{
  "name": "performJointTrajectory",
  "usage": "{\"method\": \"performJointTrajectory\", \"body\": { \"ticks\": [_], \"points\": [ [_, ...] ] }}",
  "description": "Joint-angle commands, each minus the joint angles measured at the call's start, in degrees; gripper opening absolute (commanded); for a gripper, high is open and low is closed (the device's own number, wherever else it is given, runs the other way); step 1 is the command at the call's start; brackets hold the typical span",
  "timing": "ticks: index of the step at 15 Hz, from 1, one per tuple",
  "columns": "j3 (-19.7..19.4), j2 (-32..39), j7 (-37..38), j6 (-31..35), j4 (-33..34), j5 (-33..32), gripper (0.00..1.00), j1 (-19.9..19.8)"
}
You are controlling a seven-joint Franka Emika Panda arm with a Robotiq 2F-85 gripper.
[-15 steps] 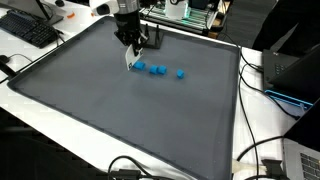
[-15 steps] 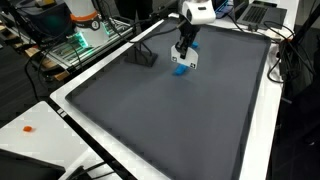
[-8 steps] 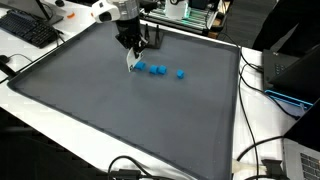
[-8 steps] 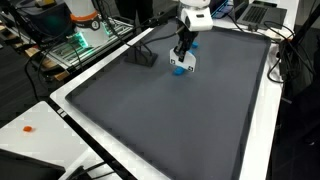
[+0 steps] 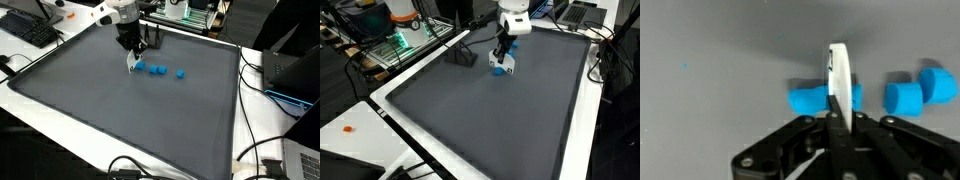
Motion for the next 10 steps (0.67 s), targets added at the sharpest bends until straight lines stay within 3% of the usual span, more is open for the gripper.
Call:
{"method": "performJointTrajectory", "body": {
  "ticks": [1,10],
  "points": [
    [0.41,1.99,-1.02,1.88,-1.11,0.58,0.01,-0.75],
    [3.20,1.97,-3.19,0.59,-0.97,9.79,0.01,-2.49]
  ]
}}
